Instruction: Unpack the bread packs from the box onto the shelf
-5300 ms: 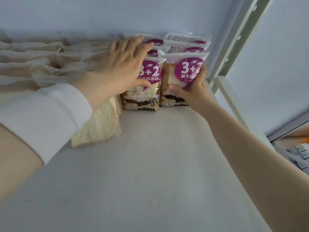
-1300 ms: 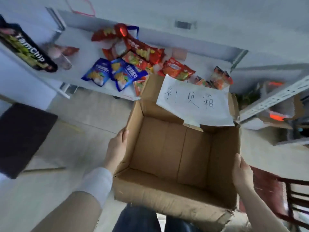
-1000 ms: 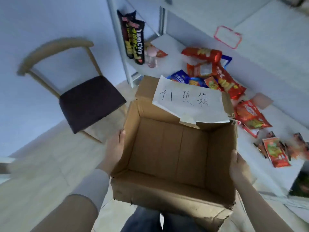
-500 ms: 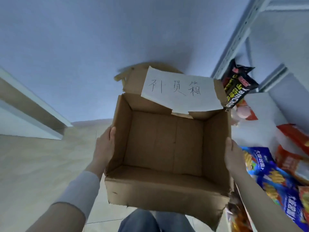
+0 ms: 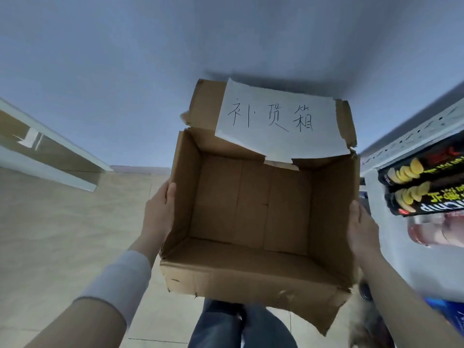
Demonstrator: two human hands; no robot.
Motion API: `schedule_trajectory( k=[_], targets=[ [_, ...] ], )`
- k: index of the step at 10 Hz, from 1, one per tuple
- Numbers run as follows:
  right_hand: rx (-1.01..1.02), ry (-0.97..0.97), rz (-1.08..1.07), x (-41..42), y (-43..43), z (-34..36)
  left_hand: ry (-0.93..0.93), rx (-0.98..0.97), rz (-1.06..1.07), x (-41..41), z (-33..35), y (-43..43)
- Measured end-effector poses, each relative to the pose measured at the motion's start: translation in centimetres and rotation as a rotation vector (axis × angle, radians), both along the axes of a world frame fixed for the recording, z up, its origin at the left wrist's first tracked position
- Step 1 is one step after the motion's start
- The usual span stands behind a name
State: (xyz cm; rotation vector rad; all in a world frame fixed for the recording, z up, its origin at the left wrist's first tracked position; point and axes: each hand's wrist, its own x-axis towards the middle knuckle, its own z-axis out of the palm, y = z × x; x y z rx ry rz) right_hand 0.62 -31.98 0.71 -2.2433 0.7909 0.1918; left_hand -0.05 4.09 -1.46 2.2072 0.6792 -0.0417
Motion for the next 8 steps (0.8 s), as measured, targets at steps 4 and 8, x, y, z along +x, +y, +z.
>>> schedule_trajectory(
  k=[4,8],
  targets=[
    [-0.019,0.171,0.027,4.0,-0.4,-9.0,0.179,-0.011,0.045,2.7,-9.5,-0.7],
    [-0.27,-0.028,0.332,9.2,2.7,-5.9,0.162,0.278,-0.28,8.3,-4.4,-4.5]
  ],
)
